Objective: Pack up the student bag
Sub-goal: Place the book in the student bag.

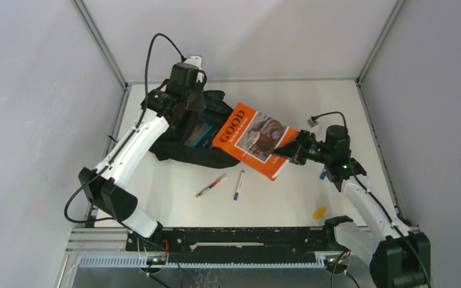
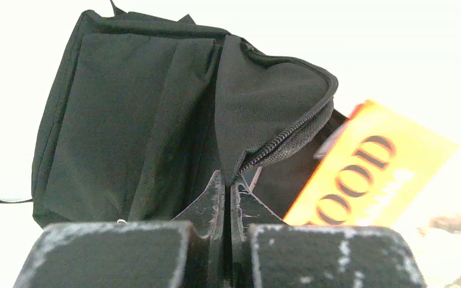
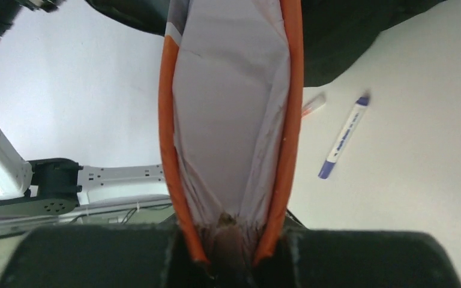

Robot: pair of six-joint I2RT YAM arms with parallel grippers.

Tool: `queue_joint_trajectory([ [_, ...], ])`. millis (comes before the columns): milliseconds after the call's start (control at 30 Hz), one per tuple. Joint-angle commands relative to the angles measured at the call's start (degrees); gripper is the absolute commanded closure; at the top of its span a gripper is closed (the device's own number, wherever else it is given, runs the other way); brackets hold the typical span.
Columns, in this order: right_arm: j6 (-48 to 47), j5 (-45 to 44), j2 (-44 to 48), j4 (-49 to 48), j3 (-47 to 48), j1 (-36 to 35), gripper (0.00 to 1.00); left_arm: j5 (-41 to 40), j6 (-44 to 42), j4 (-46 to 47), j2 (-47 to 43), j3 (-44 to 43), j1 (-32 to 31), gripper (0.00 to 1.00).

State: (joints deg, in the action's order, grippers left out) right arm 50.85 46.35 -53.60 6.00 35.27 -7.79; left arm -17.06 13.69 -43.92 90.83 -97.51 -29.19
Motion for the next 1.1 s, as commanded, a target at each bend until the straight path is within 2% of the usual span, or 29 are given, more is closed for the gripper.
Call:
queue_joint_trajectory([
  [0, 7.86, -3.28, -5.33, -13.24, 2.92, -6.07, 1.00, 4.28, 1.16, 2.45, -3.76, -2.76, -0.17, 1.00],
  [333, 20.86, -10.92, -27.35, -27.42, 7.90, -17.56, 1.00, 8.69, 0.66, 4.38, -6.36, 3.45, -0.08, 1.00],
  [633, 24.41, -10.28, -49.18, -30.13, 27.24, -26.50, 1.00, 8.80, 0.51, 6.51, -7.69, 6.75, -0.01, 1.00],
  [800, 22.91, -12.30, -62.38, -27.41, 42.46, -28.83, 1.00, 8.87, 1.17, 9.02, -8.46, 8.46, 1.08, 1.00],
  [967, 15.87, -13.51, -74.99, -11.21, 63.58, -30.23, 1.00, 12.88, 3.09, 10.28, -8.10, 8.66, 3.96, 1.00],
  [1000, 15.71, -13.82, -76.53, -9.84, 65.55, -30.23, 0.98, 13.02, 3.36, 10.46, -8.19, 8.78, 4.25, 1.00],
  [1067, 15.81, -14.75, -78.46, -8.65, 67.13, -30.13, 0.80, 13.06, 3.84, 10.95, -8.37, 9.10, 4.67, 1.00],
])
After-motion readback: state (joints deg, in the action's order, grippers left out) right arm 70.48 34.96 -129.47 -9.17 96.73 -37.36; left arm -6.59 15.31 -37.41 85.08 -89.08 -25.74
